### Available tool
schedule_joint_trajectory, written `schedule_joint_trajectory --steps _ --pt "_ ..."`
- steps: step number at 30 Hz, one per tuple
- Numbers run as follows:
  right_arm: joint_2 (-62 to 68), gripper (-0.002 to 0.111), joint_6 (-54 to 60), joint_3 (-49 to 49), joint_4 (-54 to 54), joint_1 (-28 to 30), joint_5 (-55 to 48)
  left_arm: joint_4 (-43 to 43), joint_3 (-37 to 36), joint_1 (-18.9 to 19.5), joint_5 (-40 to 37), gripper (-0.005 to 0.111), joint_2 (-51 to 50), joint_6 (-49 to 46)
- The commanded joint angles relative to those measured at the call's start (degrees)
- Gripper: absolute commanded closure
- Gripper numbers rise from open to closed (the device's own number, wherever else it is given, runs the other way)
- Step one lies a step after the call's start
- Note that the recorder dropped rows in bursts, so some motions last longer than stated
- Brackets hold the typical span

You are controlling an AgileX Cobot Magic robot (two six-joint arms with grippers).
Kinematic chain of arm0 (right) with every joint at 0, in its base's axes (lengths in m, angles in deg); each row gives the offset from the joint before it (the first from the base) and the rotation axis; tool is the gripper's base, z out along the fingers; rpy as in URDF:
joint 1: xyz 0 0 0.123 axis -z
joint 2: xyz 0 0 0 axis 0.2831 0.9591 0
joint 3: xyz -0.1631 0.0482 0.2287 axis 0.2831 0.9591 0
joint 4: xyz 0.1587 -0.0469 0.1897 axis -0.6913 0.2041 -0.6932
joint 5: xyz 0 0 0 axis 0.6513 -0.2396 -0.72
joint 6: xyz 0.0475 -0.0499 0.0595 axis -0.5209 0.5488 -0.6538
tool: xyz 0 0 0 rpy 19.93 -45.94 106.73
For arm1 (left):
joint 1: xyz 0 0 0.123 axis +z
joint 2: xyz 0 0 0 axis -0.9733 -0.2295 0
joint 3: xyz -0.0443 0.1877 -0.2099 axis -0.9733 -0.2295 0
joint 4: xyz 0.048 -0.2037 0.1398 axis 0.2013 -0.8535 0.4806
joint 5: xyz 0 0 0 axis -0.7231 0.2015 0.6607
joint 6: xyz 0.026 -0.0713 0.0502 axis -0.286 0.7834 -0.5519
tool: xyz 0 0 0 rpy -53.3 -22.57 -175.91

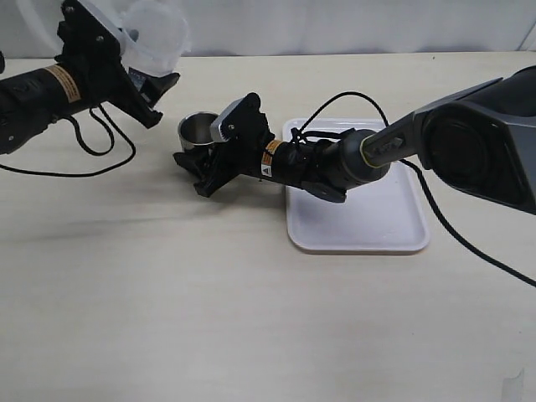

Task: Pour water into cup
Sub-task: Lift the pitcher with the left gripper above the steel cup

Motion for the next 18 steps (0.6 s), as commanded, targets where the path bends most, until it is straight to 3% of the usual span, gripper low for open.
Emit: schedule_joint_trajectory --steps 1,18 --pt "-0.4 0.077 0.5 0.0 0.5 0.0 0.1 0.1 0.6 -0.1 3.9 0.107 -2.5 -3.7" --pt "-0.4 0.077 0.5 0.0 0.3 0.0 0.1 0.1 0.6 -0.1 5.7 0.107 -3.1 -21.6"
